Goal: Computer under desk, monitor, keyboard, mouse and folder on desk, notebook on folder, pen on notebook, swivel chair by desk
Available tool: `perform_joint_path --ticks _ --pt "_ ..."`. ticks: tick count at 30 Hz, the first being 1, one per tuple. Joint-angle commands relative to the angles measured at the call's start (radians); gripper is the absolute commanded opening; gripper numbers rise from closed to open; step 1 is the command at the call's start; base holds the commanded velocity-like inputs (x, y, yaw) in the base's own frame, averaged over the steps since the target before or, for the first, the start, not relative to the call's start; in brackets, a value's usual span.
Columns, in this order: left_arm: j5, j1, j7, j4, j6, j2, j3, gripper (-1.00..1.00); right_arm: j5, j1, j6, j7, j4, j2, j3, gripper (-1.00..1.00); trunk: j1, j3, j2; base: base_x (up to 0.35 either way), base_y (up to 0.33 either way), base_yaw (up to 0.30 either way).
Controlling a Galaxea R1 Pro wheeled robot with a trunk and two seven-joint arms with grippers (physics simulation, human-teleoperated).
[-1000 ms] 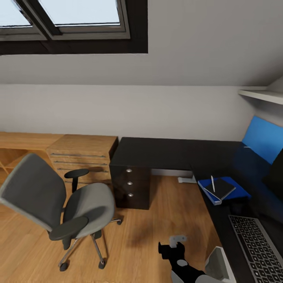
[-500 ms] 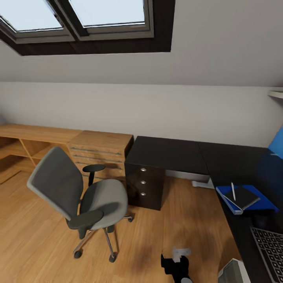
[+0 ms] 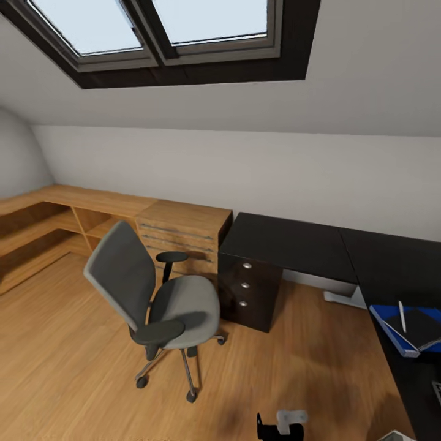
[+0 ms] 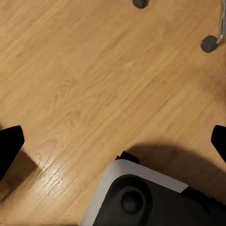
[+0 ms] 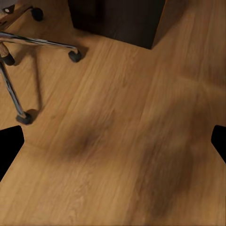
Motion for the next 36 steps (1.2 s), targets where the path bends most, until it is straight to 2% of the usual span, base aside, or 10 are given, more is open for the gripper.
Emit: perform_joint_path --ticks 1,8,11,13,18,23,30,36 --pt "0.005 0.0 -0.008 -0.001 0.0 -0.001 0.005 1.0 -0.006 0.005 -0.012 -0.004 0.003 -0.005 0.01 1.0 0.0 -0.001 -0.001 0.0 0.0 0.28" --pt "0.004 0.0 -0.009 0.002 -0.002 -0.001 0.002 1.0 -0.006 0.047 -0.105 -0.004 0.006 -0.048 0.01 1.0 0.0 -0.001 -0.001 0.0 0.0 0.28" --pt "0.004 0.0 -0.009 0.002 -0.002 -0.001 0.002 1.0 -0.006 0.067 -0.129 -0.004 0.007 -0.053 0.01 1.0 0.0 -0.001 -0.001 0.0 0.0 0.281" --pt "0.003 0.0 -0.009 0.002 -0.003 -0.001 0.002 1.0 -0.006 0.095 -0.163 -0.004 0.007 -0.065 0.01 1.0 0.0 -0.001 -0.001 0.0 0.0 0.281" --pt "0.002 0.0 -0.009 0.002 -0.004 -0.001 0.001 1.0 -0.006 0.118 -0.226 -0.004 0.008 -0.086 0.01 1.0 0.0 -0.001 -0.001 0.0 0.0 0.28" --pt "0.002 0.0 -0.009 0.002 -0.004 -0.001 0.0 1.0 -0.007 0.136 -0.256 -0.004 0.008 -0.092 0.009 1.0 0.0 -0.001 -0.001 0.0 0.0 0.254" --pt "0.004 0.0 -0.009 0.002 -0.004 -0.001 0.003 1.0 -0.012 0.149 -0.261 -0.004 0.01 -0.096 0.008 1.0 0.0 -0.001 -0.001 0.0 0.0 0.224" --pt "0.003 0.0 -0.009 0.002 -0.004 -0.001 0.003 1.0 -0.017 0.151 -0.257 -0.004 0.01 -0.092 0.008 1.0 0.0 -0.001 -0.001 0.0 0.0 0.078"
